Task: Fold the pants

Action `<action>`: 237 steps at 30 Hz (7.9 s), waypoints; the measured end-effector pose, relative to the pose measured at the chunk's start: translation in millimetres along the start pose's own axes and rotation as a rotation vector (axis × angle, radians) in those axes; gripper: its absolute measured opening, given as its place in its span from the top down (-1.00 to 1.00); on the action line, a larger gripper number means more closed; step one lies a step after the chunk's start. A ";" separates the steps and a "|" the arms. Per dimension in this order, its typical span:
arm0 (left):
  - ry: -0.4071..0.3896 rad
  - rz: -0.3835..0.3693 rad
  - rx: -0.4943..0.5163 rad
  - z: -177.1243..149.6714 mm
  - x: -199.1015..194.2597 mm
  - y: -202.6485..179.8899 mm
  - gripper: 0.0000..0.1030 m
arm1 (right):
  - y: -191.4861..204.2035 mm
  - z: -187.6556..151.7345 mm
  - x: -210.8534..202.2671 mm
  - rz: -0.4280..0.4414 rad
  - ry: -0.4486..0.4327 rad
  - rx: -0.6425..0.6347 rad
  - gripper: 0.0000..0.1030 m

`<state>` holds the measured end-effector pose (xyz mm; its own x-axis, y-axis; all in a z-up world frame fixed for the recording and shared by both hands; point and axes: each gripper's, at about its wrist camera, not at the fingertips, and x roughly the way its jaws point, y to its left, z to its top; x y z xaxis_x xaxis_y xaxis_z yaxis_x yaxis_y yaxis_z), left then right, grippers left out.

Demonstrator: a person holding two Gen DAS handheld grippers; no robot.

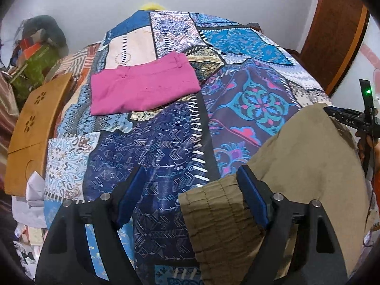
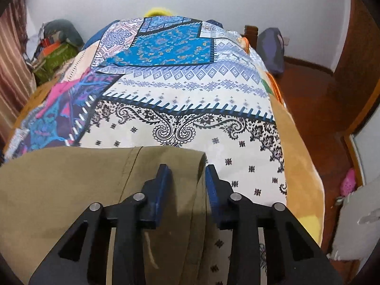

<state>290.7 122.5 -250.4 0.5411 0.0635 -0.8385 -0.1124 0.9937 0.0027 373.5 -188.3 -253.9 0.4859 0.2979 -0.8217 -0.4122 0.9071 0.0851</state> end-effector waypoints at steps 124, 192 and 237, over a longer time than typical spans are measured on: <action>-0.226 0.050 -0.056 -91.2 -145.5 -31.7 0.34 | 229.3 -62.3 -75.6 0.323 0.058 -0.130 -0.27; 0.027 -0.387 0.378 -88.9 -116.0 -255.0 -0.36 | 52.5 -193.8 -178.4 0.035 -0.026 0.222 -0.27; -0.021 -0.290 0.234 -91.4 -106.8 -134.8 -0.59 | 94.5 -175.9 -155.8 0.159 -0.047 0.177 -0.53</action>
<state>171.9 -26.7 -211.0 0.5398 -0.2245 -0.8113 0.2404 0.9648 -0.1070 123.3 -201.2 -216.9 0.4626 0.4504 -0.7636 -0.3468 0.8846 0.3117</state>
